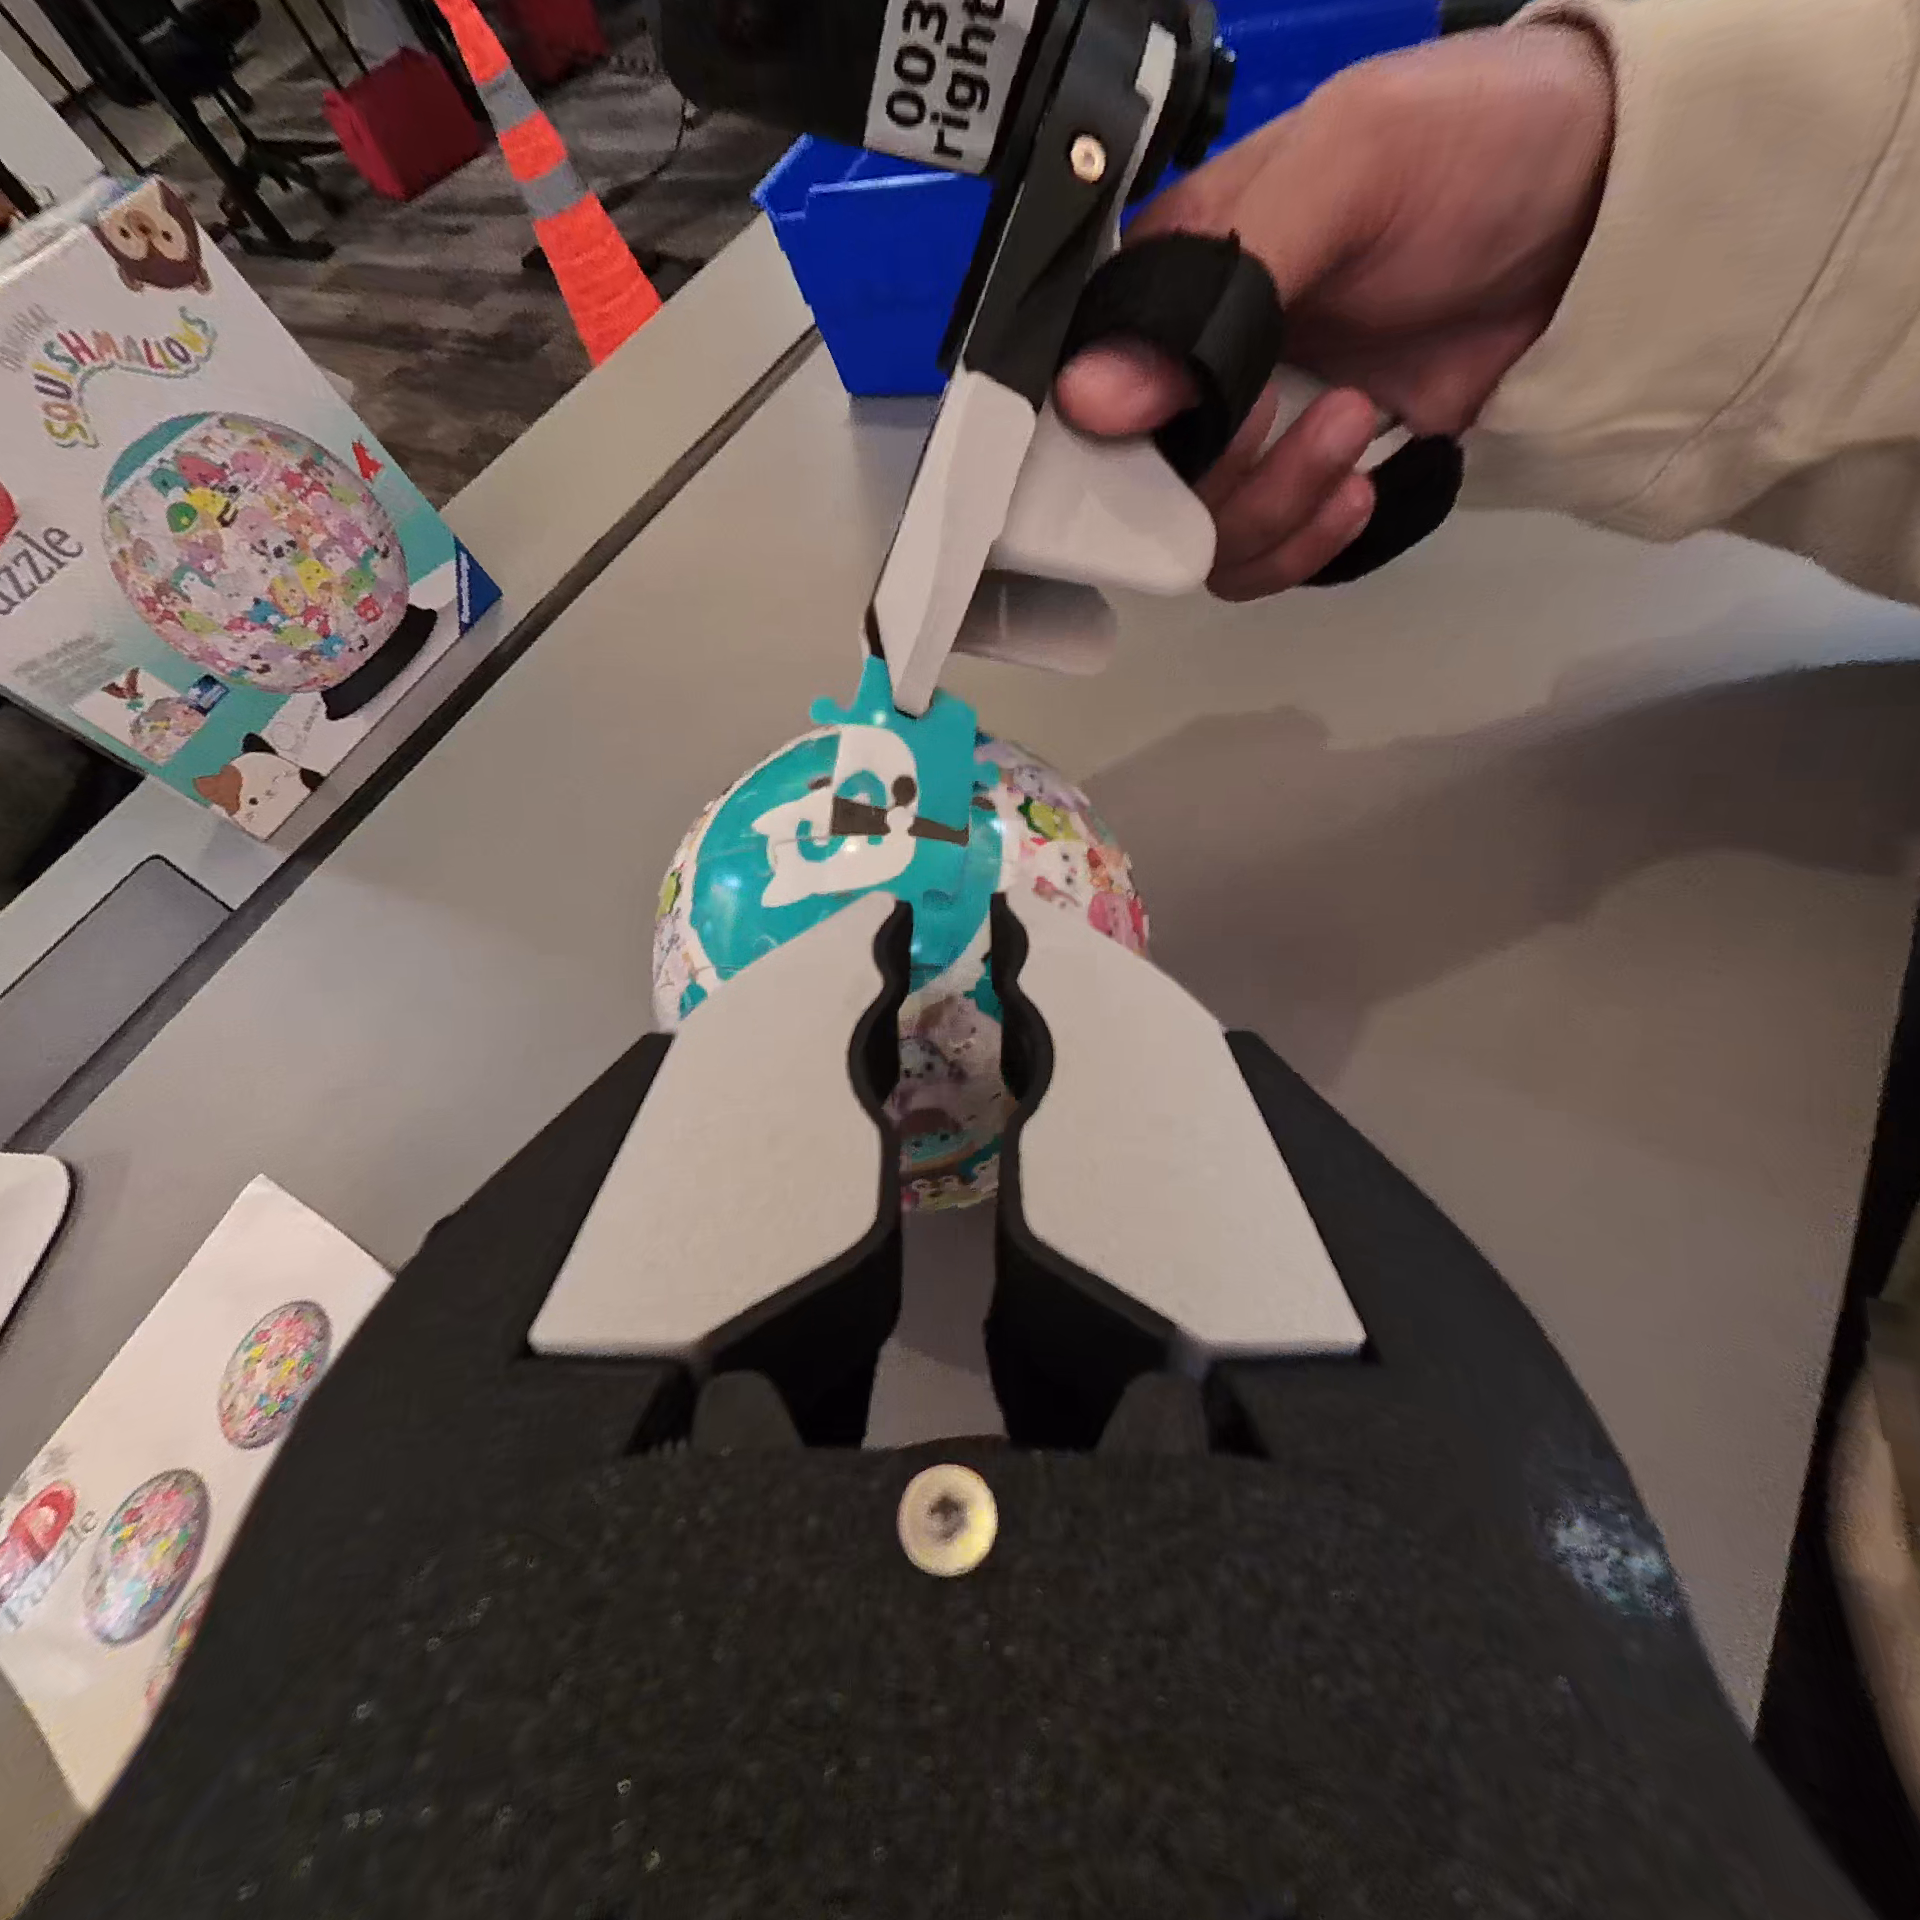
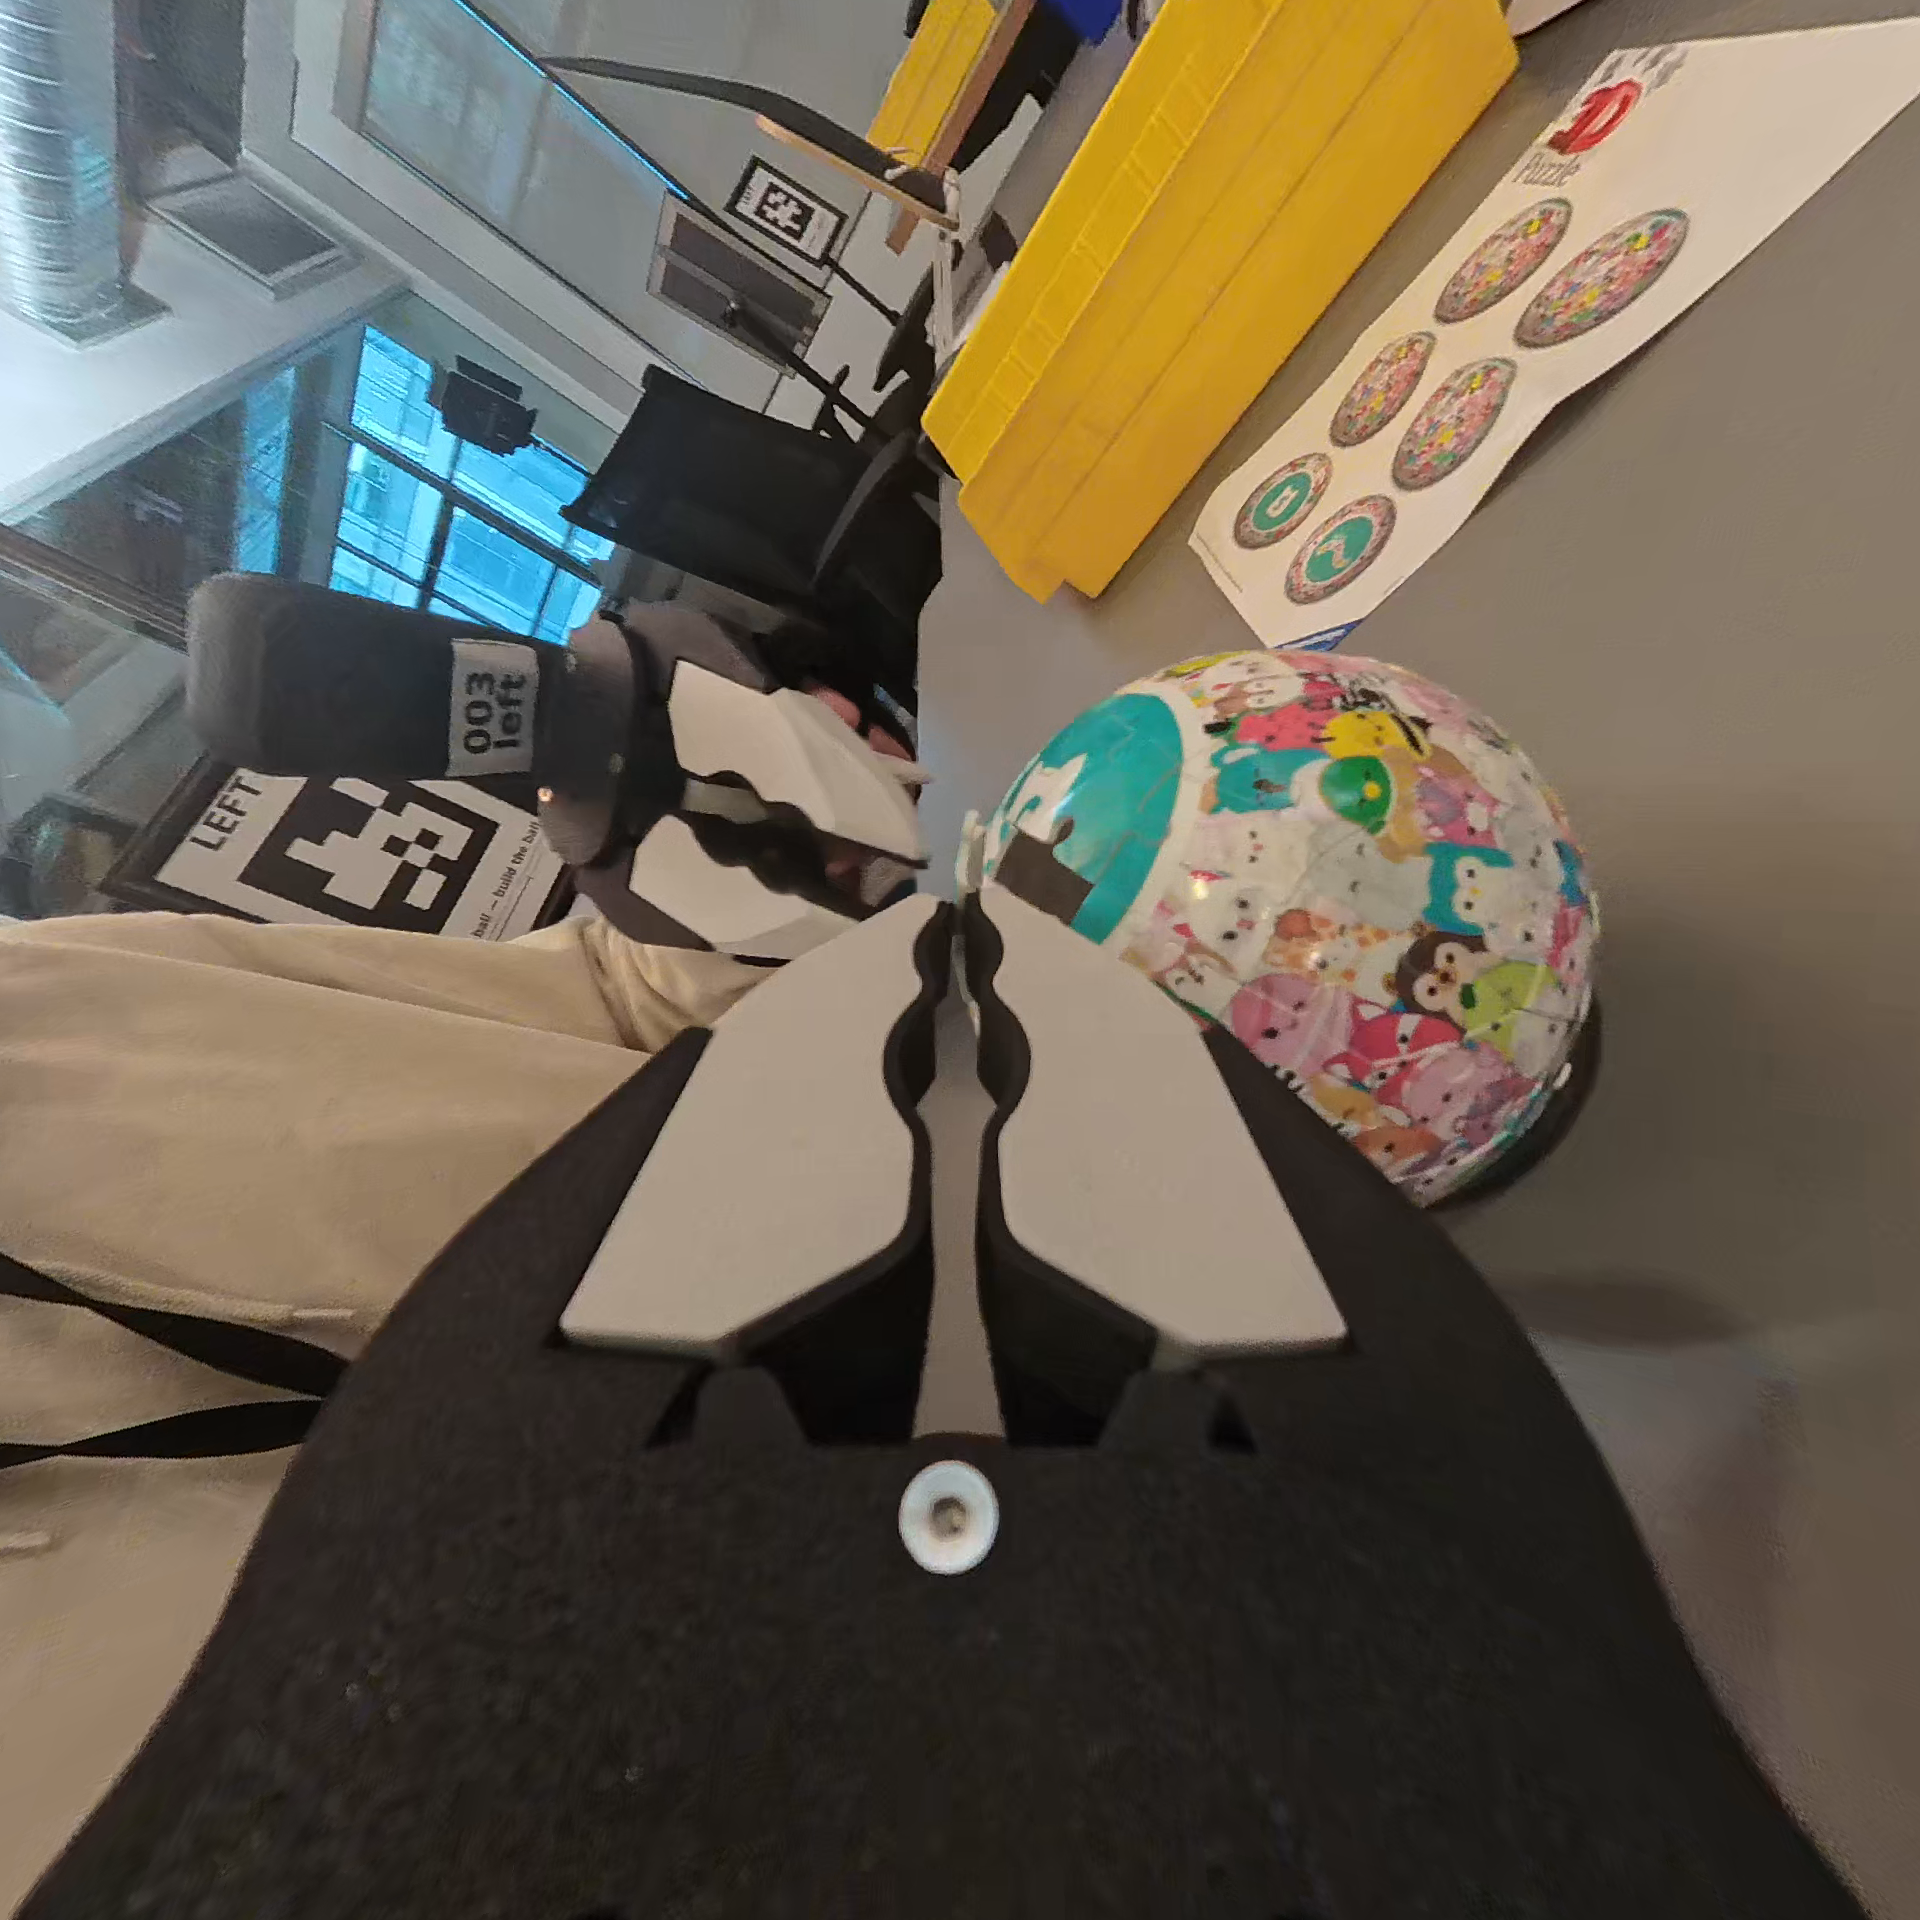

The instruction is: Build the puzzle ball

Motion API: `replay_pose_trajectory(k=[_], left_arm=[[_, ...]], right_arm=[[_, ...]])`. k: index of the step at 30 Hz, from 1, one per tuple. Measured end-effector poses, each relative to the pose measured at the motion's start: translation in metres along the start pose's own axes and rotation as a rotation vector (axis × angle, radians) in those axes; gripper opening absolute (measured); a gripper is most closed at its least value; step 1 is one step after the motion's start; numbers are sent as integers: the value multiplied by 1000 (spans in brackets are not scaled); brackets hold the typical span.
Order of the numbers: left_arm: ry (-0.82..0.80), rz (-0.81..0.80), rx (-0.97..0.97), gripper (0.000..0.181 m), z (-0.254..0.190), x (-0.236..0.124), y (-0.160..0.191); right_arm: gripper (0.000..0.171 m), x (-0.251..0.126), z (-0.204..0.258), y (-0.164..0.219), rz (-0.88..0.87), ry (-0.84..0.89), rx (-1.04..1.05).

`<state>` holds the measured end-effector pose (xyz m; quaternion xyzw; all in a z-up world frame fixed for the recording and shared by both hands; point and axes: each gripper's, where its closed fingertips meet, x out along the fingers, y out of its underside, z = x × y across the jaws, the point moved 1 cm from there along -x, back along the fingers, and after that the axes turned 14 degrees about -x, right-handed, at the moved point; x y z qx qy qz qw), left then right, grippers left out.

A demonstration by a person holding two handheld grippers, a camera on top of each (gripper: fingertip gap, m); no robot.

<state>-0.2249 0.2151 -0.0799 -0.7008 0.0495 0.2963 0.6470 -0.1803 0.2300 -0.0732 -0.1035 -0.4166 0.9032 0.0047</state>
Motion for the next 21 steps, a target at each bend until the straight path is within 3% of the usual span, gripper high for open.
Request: replay_pose_trajectory(k=[10, 21], left_arm=[[19, 19, -2, 19, 5, 6, 5], [10, 12, 25, 19, 2, 9, 0]], right_arm=[[2, 1, -2, -1, -9, -25, 38], [6, 3, -8, 1, 73, 186, -124]])
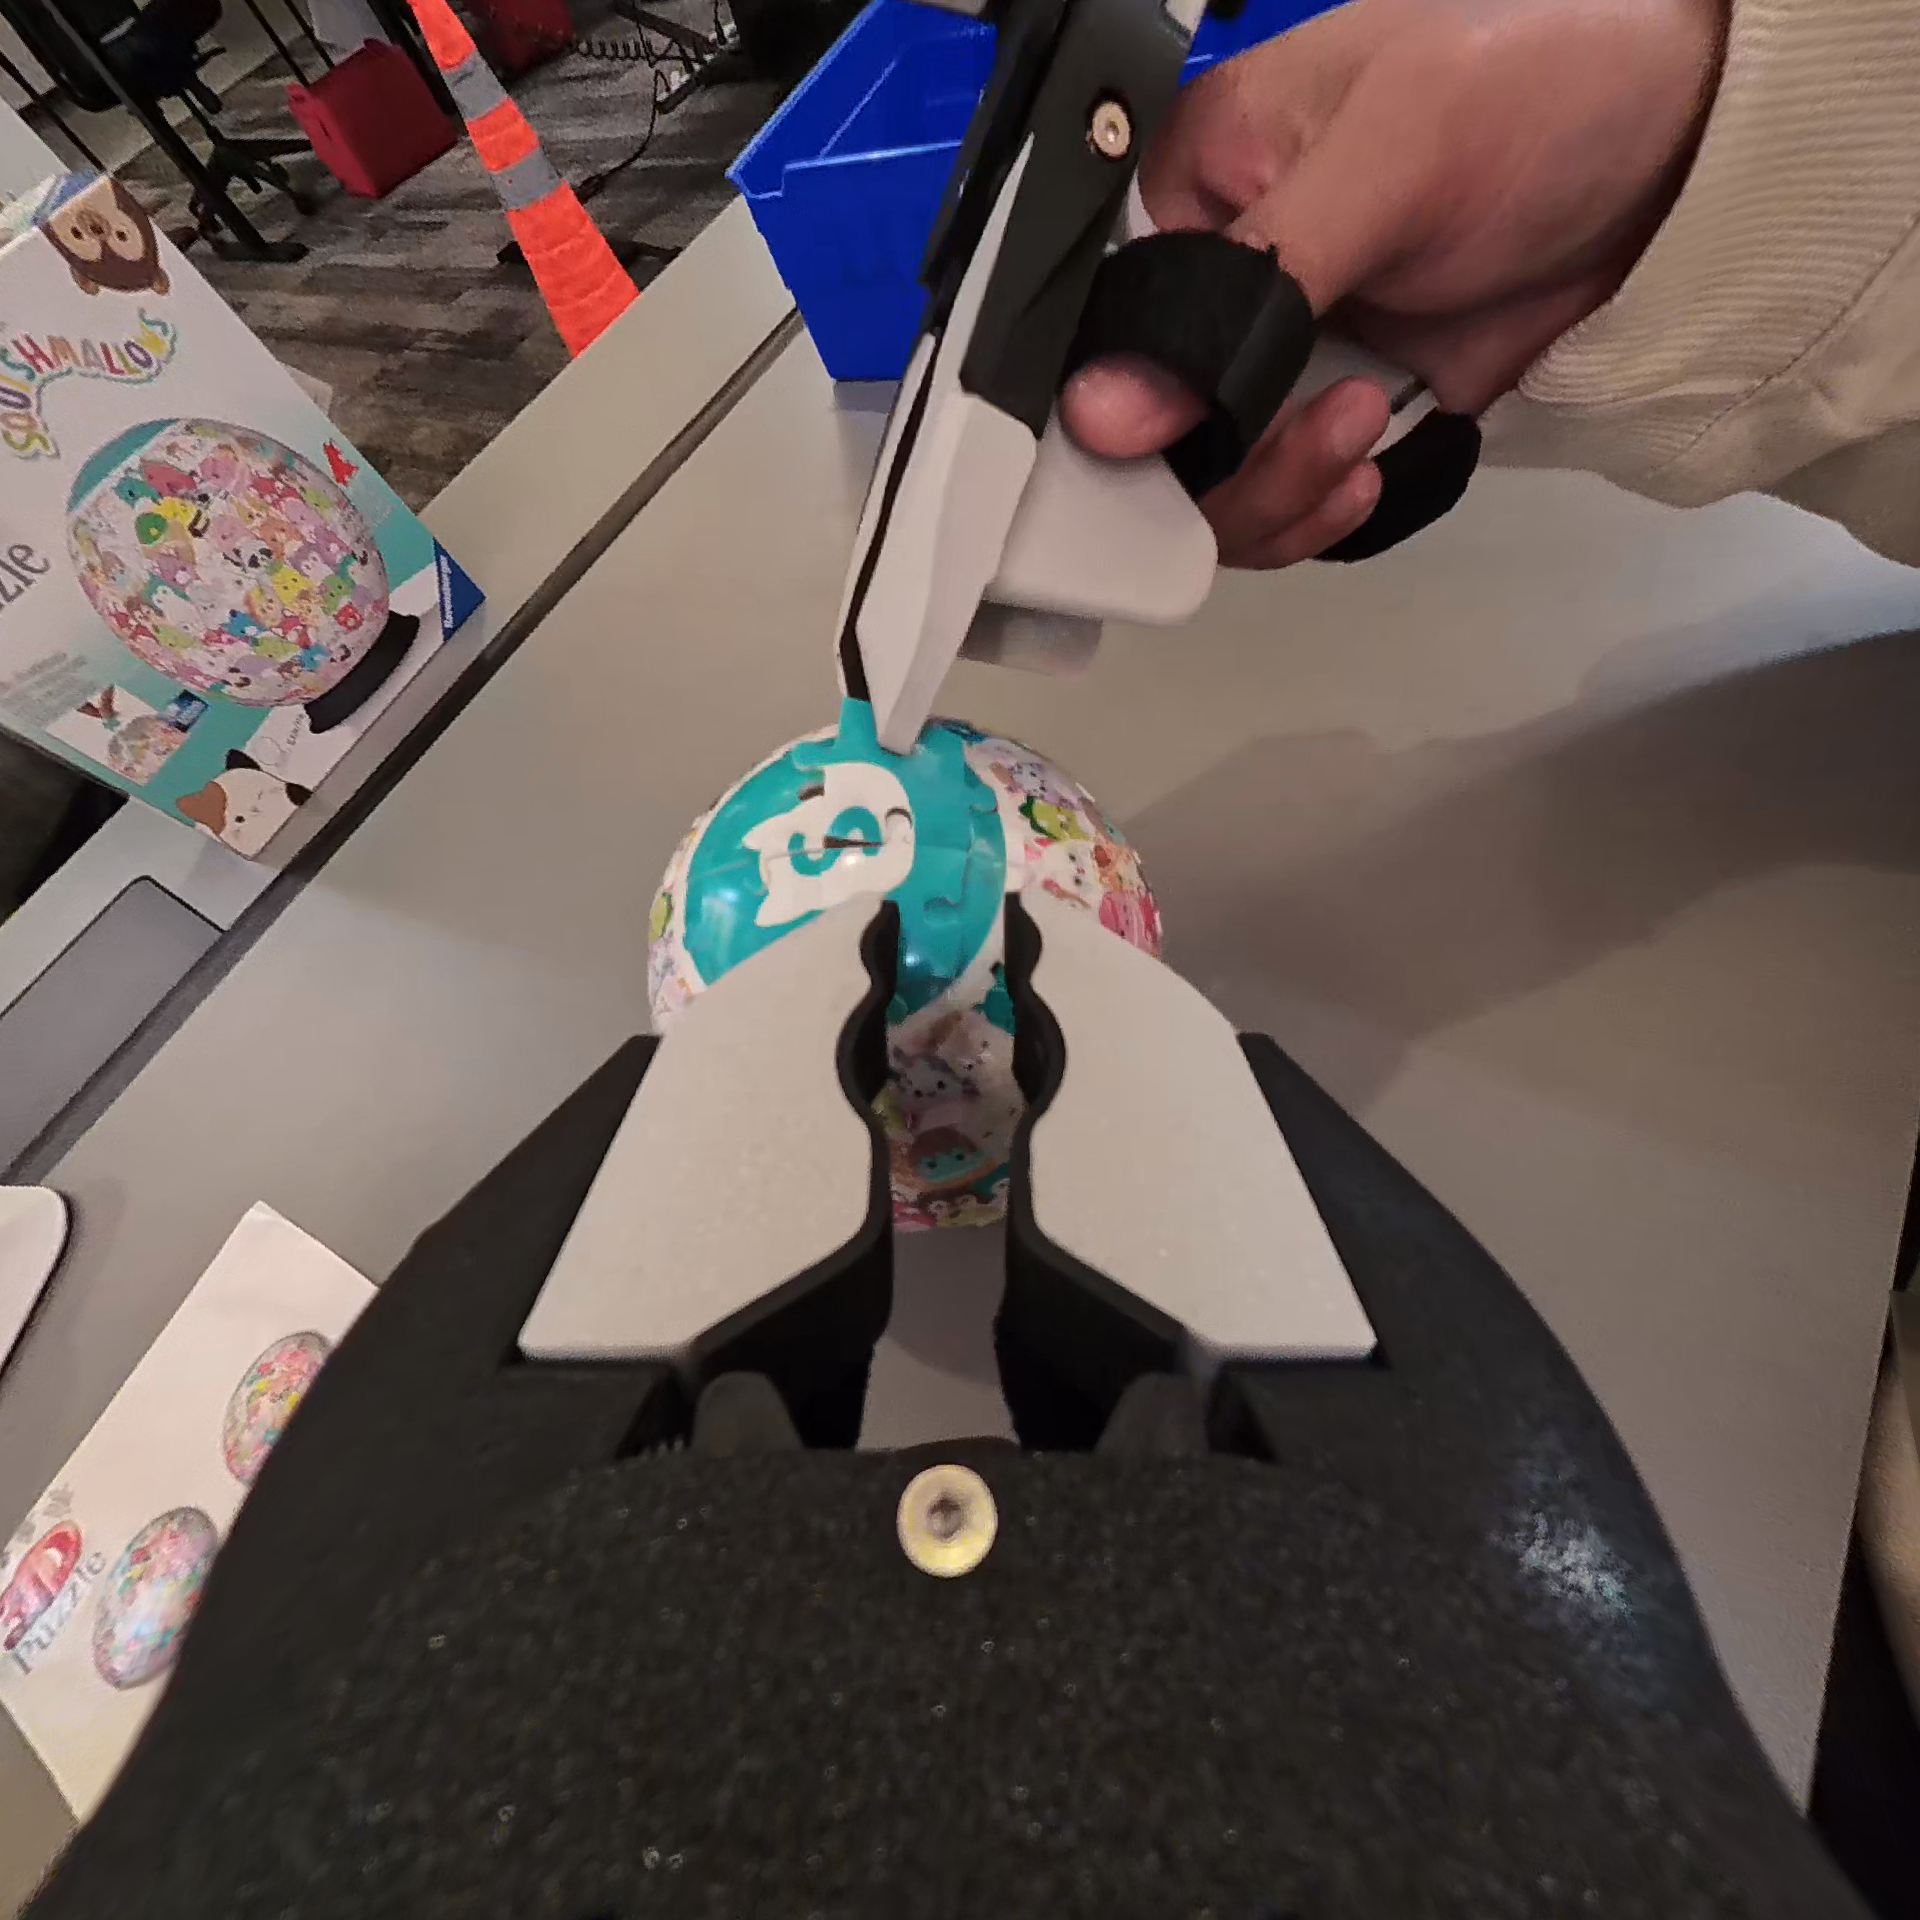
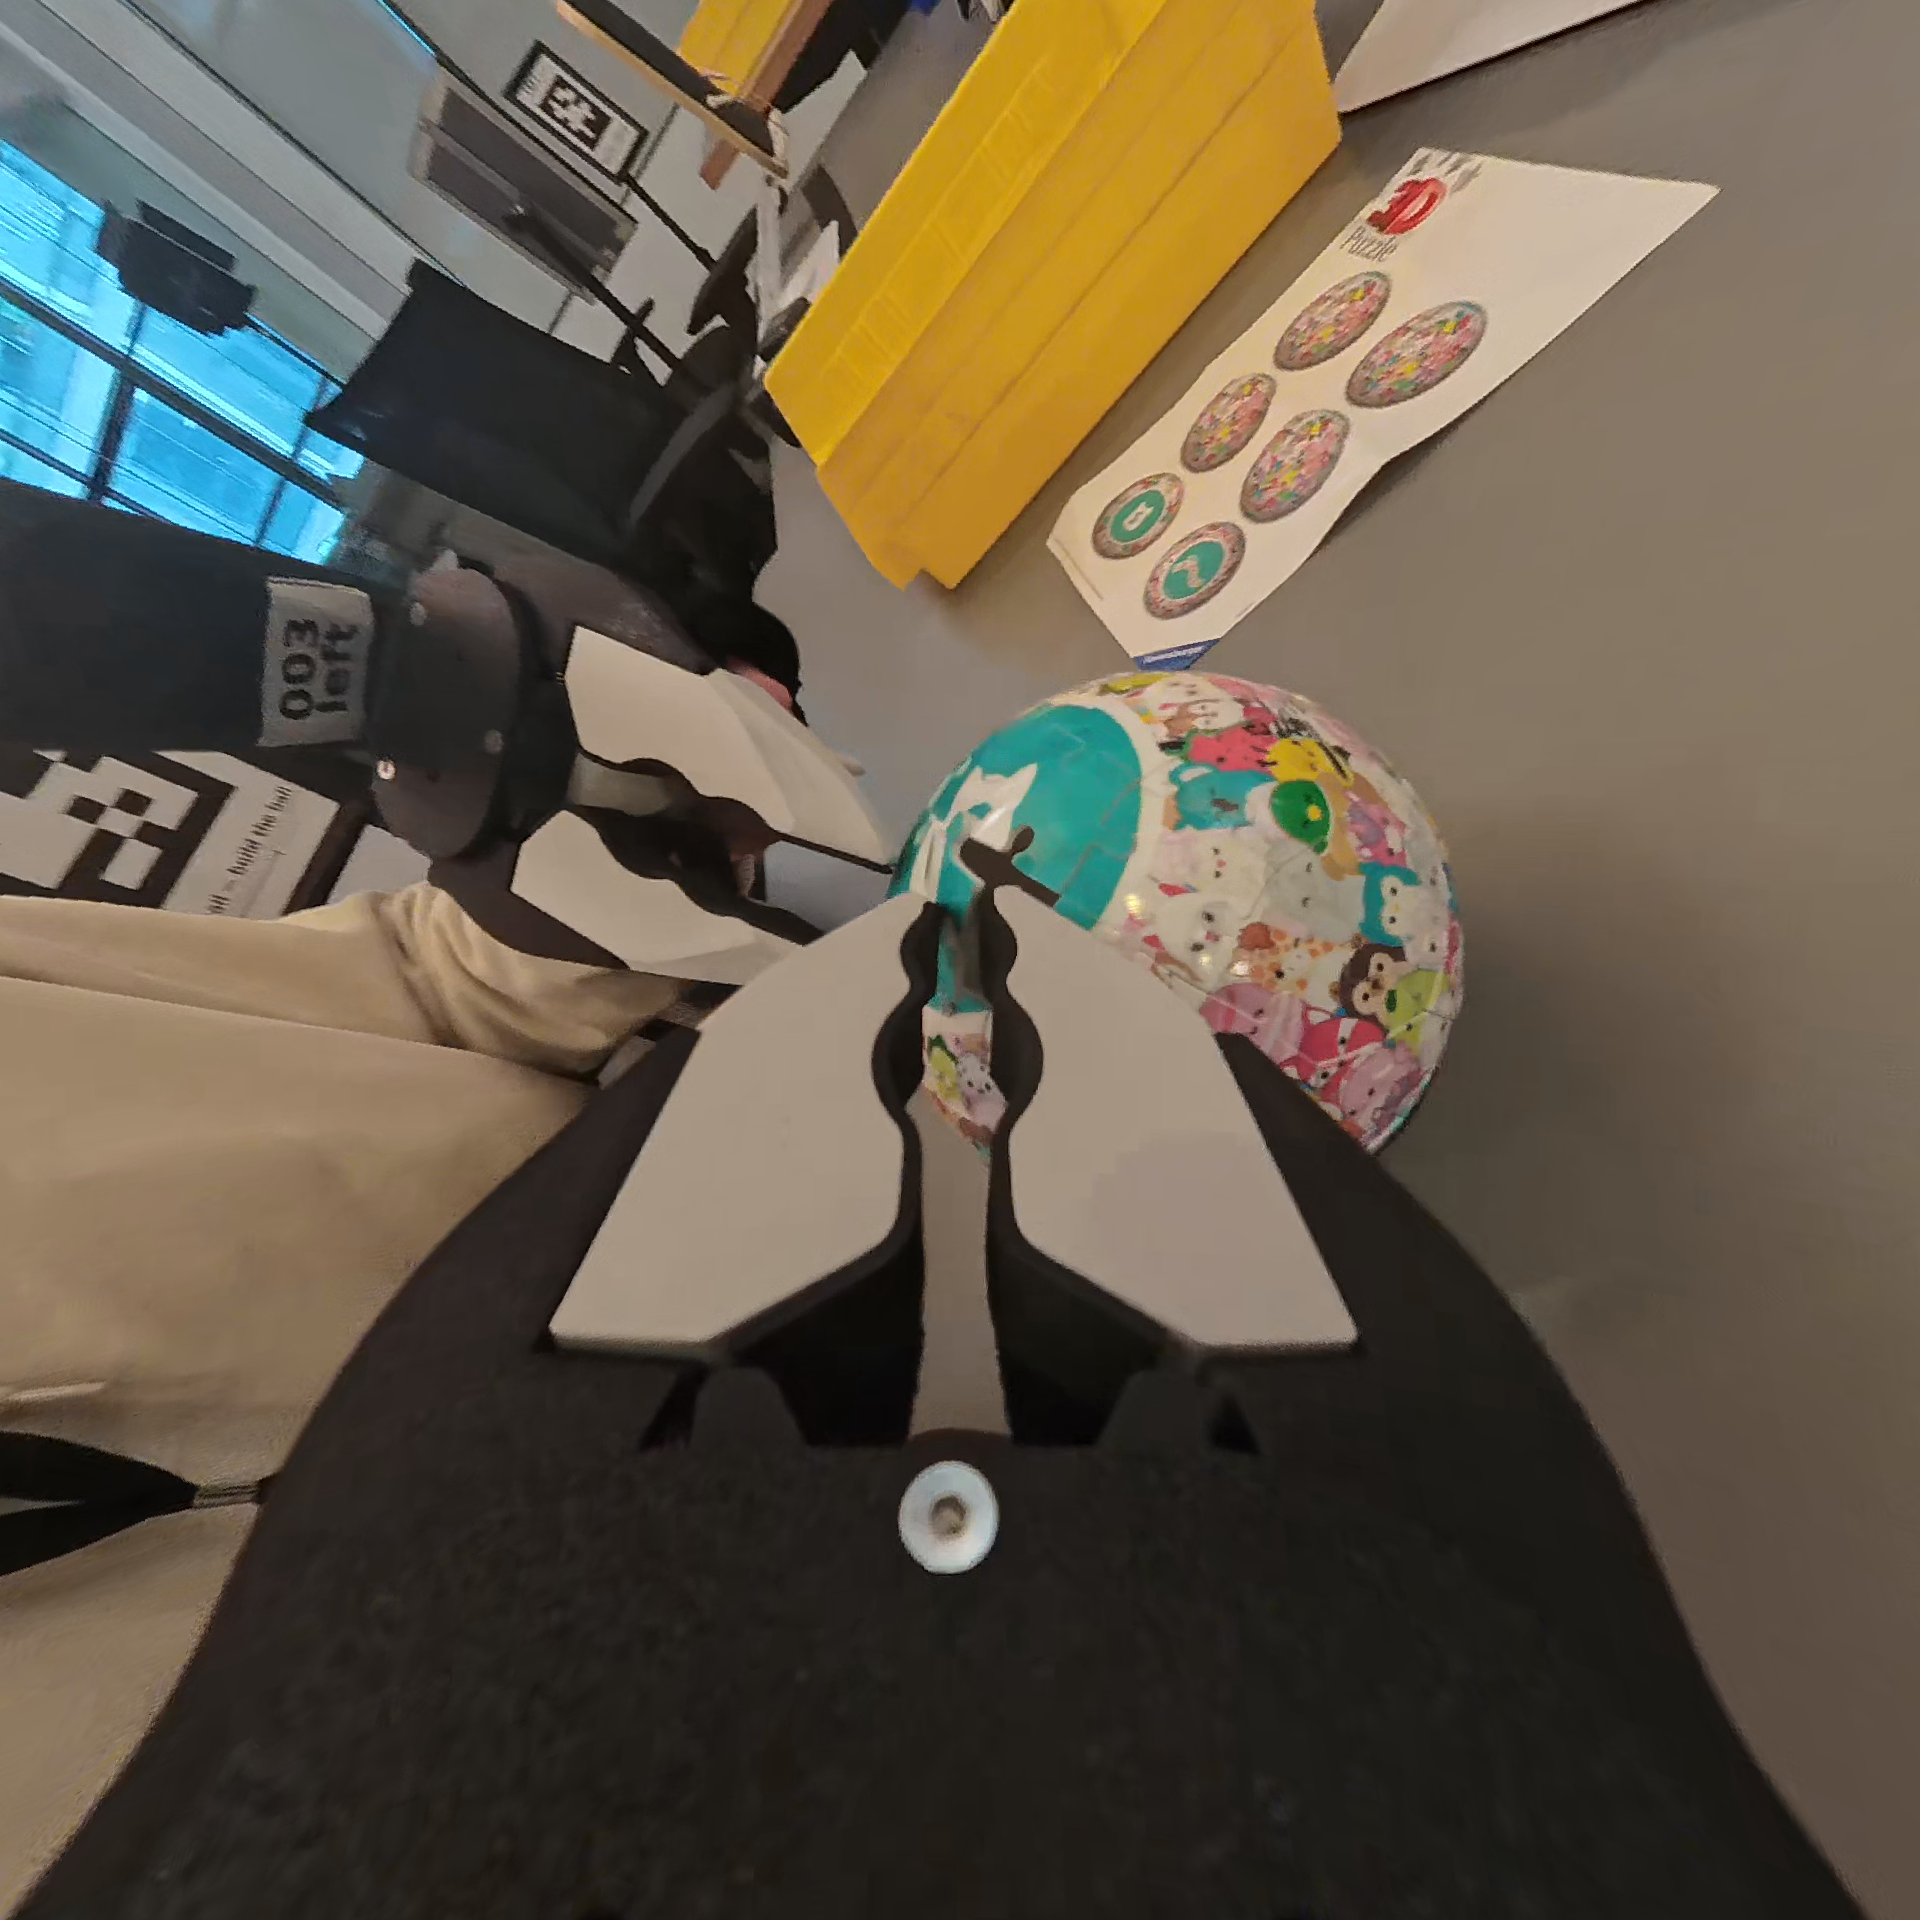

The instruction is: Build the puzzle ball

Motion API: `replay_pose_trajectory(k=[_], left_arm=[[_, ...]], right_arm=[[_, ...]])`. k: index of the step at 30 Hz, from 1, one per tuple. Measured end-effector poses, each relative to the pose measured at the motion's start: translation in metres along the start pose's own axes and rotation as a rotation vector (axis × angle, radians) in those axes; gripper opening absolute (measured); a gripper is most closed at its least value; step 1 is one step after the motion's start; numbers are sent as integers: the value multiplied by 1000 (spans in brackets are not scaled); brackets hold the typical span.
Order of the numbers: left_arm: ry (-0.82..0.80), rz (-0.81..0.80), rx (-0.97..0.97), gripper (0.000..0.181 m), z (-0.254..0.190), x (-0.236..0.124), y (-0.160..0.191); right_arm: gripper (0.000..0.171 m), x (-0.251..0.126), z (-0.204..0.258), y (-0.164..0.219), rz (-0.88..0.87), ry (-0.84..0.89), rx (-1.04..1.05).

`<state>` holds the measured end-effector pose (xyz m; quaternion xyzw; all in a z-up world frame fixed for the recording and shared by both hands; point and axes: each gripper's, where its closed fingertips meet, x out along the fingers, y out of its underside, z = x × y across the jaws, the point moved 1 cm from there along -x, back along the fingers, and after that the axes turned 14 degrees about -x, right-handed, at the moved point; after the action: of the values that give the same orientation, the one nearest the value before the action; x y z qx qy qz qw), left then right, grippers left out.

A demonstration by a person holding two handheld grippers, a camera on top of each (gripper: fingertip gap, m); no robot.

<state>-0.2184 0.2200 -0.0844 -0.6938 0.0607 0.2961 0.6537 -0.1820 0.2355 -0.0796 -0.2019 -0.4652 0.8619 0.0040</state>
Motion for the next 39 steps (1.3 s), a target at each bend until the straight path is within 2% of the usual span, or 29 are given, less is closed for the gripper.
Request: replay_pose_trajectory(k=[8, 21, 29, 32, 39], left_arm=[[14, -3, 28, 19, -4, 6, -11], [17, 17, 29, 20, -5, 13, -9], [19, 17, 27, 20, -6, 12, -7], [21, 17, 21, 20, -6, 12, -7], [16, 17, 20, 20, -5, 10, -7]], right_arm=[[10, 0, -4, 0, 26, 104, -72], [12, -4, -8, 0, 62, 227, -218], [0, -2, 8, -14, 26, 337, -632], [0, 8, 0, -4, 103, 361, -620], [0, 3, 6, -13, 52, 362, -642]])
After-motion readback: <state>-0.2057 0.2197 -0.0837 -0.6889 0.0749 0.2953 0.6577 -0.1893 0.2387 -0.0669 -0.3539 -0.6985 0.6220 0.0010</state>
